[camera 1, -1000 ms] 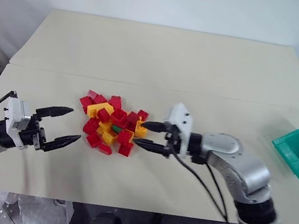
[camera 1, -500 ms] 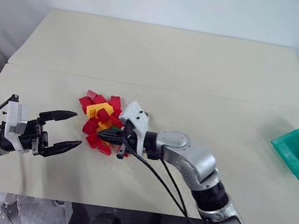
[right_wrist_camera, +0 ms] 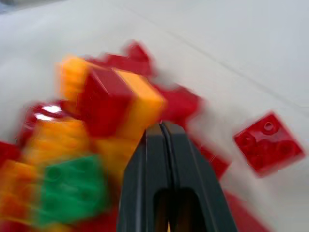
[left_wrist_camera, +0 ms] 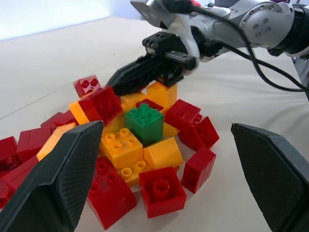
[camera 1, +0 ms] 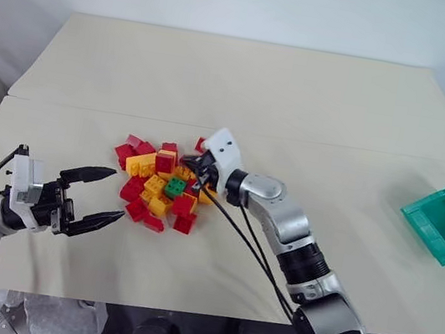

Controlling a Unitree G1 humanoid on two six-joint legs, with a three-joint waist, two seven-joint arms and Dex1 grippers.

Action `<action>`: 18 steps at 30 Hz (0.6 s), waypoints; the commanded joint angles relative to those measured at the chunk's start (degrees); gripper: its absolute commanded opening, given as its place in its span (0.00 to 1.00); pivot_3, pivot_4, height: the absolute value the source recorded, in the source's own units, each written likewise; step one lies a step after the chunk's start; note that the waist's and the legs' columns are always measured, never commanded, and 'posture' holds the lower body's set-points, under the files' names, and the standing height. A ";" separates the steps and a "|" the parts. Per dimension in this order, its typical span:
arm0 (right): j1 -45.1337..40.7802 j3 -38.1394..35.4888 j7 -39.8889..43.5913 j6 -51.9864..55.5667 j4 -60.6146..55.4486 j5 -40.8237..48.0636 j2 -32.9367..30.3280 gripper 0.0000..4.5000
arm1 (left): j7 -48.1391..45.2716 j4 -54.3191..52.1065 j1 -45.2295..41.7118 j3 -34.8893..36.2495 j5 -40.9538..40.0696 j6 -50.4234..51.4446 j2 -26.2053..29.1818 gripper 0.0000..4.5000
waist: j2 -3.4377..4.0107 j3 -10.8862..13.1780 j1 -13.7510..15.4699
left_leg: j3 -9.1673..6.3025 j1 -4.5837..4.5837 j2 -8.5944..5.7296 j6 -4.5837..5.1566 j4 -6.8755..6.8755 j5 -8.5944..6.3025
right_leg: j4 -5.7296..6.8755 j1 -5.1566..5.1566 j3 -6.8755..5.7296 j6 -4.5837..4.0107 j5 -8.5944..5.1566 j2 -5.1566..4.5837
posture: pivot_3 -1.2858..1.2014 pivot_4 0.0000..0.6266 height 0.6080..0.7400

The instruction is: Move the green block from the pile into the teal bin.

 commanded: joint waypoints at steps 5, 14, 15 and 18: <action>5.55 2.64 7.23 8.76 -19.08 4.76 -2.12 0.00 | 0.00 0.12 -1.62 0.04 -0.30 -0.86 -0.26 1.00 | 0.01 0.01 -0.08 | 0.00 -0.01 0.04 -0.01 -0.01 -0.01 | -0.01 -0.01 -0.01 0.00 0.00 0.02 | 0.52 0.24 1.00; 4.47 10.31 9.75 17.50 -20.65 4.18 -0.64 0.00 | -1.62 0.87 -2.40 -0.58 -0.34 -0.68 0.11 1.00 | 0.01 0.01 0.05 | 0.03 0.01 0.03 -0.01 0.03 -0.01 | 0.02 -0.01 0.02 0.00 0.00 0.02 | 0.52 0.24 1.00; 3.91 11.69 10.12 18.17 -19.78 3.26 -1.26 0.00 | -1.51 0.73 -2.31 -0.58 -0.31 -0.67 0.07 1.00 | 0.01 0.00 0.07 | 0.03 0.01 0.02 -0.01 0.03 -0.01 | 0.02 -0.01 0.03 0.00 0.00 0.02 | 0.52 0.24 1.00; 2.76 13.80 10.03 18.04 -17.22 0.66 -2.98 0.00 | -1.20 0.37 -2.12 -0.48 -0.31 -0.63 0.02 1.00 | 0.00 0.00 0.19 | -0.03 0.01 0.01 -0.01 0.02 -0.01 | 0.02 -0.01 0.00 -0.01 0.00 0.01 | 0.52 0.24 1.00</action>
